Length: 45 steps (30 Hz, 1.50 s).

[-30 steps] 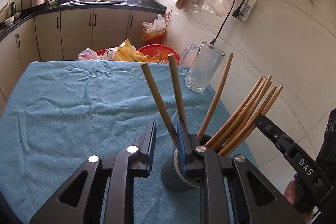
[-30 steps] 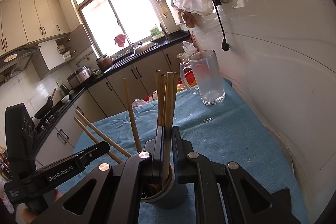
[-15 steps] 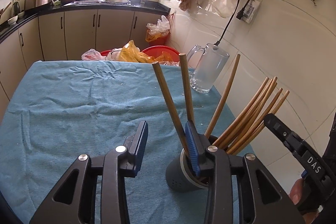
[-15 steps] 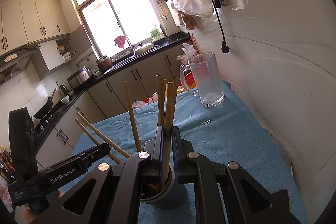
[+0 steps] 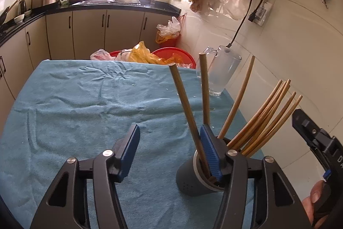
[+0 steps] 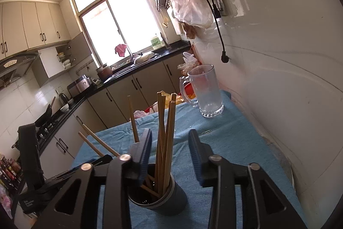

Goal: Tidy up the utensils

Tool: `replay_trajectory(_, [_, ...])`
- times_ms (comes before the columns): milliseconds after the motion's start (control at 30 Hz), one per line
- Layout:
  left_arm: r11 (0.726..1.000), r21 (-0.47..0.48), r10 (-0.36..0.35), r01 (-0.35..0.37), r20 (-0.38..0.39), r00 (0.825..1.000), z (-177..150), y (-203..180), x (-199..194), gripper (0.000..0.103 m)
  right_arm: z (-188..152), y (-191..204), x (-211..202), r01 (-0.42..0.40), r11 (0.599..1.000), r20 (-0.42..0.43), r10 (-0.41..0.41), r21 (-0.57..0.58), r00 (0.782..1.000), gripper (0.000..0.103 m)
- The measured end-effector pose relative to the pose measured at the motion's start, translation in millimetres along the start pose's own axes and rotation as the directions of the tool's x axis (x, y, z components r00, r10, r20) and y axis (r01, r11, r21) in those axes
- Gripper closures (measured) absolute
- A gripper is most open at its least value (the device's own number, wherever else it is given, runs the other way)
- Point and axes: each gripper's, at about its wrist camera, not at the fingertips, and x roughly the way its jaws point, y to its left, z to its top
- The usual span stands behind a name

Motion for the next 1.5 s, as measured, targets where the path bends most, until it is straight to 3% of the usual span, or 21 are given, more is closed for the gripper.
replay_trajectory(67, [1.000,-0.004,0.010,-0.010,0.000,1.000,-0.7,1.2,-0.8,0.039,0.8,-1.0,-3.8,0.010,1.000,0.010,-0.010,-0.001,1.000,0.048])
replay_trajectory(133, [1.000,-0.010,0.027,-0.027,0.000,1.000,-1.1,2.4,-1.1,0.032,1.8,-1.4,-9.6,0.029,1.000,0.027,-0.029,-0.001,0.999,0.030])
replay_trajectory(200, [0.999,-0.017,0.050,-0.050,0.003,0.999,-2.0,4.1,-2.0,0.026,2.2,-3.2,-15.9,0.047,0.999,0.045,-0.047,0.000,0.998,0.022])
replay_trajectory(300, [0.996,-0.026,0.086,-0.086,0.005,0.996,-3.7,7.9,-3.7,0.016,2.5,-5.4,-22.5,0.087,0.996,0.061,-0.086,-0.007,0.994,0.016])
replay_trajectory(433, [0.986,-0.017,0.164,-0.164,0.025,0.986,-7.6,11.5,-9.8,0.012,-1.5,-9.5,-28.9,0.175,0.984,0.069,-0.173,-0.029,0.983,0.008])
replay_trajectory(500, [0.972,0.004,0.236,-0.236,0.040,0.971,-10.7,12.0,-14.0,0.012,-7.9,-8.9,-28.5,0.229,0.972,0.049,-0.227,-0.059,0.973,0.008])
replay_trajectory(767, [0.948,-0.007,0.319,-0.319,0.032,0.947,-37.7,27.2,-34.4,0.012,-37.7,1.4,-38.6,0.310,0.941,0.014,-0.311,-0.136,0.950,0.008])
replay_trajectory(933, [0.934,0.027,0.353,-0.355,0.056,0.934,-66.6,29.9,-58.6,0.012,-56.7,13.3,-56.2,0.337,0.925,0.019,-0.339,-0.177,0.941,0.008])
replay_trajectory(1267, [0.917,0.120,0.378,-0.380,0.046,0.925,-126.3,30.6,-103.9,0.008,-97.8,40.9,-102.7,0.359,0.903,0.052,-0.358,-0.237,0.932,0.008])
replay_trajectory(1500, [0.906,0.138,0.394,-0.401,0.076,0.916,-153.1,27.6,-132.7,0.008,-136.5,54.5,-118.9,0.355,0.901,-0.021,-0.371,-0.248,0.928,0.008])
